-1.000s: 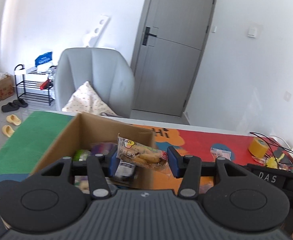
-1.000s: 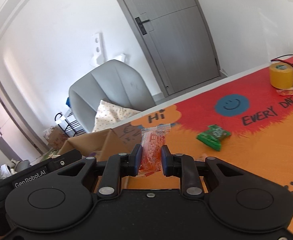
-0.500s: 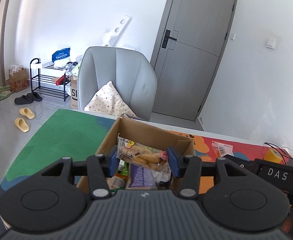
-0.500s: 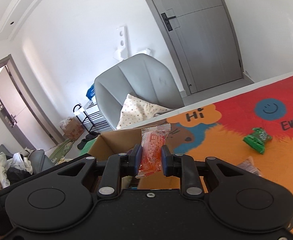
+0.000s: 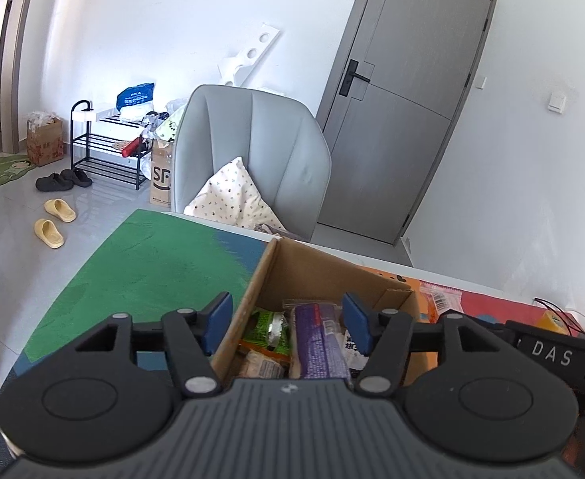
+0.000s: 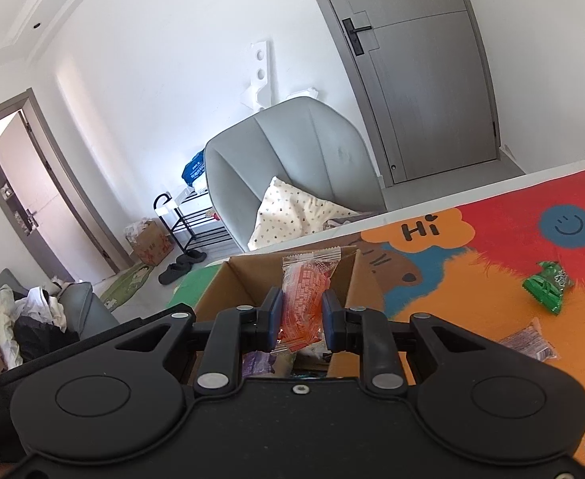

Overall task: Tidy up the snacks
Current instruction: 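Carry the bread pack and orange bag into the box and open both tools, then move both tools back toward the brown snack and green packet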

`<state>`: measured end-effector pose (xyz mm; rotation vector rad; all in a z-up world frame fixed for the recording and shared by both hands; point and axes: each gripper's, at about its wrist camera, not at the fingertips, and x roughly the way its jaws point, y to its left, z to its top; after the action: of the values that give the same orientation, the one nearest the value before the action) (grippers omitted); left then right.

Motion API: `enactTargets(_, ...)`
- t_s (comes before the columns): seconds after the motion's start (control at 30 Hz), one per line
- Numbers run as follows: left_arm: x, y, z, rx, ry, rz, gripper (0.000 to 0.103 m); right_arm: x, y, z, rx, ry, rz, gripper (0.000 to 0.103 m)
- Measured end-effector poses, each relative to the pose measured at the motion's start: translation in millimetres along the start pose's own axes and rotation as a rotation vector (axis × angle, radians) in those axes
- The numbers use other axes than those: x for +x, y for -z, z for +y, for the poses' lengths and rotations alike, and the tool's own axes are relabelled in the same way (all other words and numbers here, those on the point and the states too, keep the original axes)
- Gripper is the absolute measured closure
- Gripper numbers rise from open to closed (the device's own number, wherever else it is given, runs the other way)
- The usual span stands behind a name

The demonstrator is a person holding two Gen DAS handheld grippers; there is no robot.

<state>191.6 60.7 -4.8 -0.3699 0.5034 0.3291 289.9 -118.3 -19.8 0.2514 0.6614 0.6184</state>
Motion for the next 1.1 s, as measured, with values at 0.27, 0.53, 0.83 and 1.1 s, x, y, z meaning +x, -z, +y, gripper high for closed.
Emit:
enactTargets(0.27,-7,-1,6,-0.001,-0.029,-0.021,0.02,-6,-2,-3,0.016,0.002,-0.003,0.069)
enactTargets(0.53,1,6,-14,0.03,-0.005,0.03,0.017,-24,2,-30,0.029,0.075,-0.001,0.061)
enactTargets(0.83,3,22,-49,0.079,0.043,0.059,0.016,-47,5,-71,0.075,0.142,-0.01,0.056)
enactTargets(1.1,2,31,-79,0.123,0.085,0.064,0.012,-62,10,-99,0.105,0.182,-0.021,0.049)
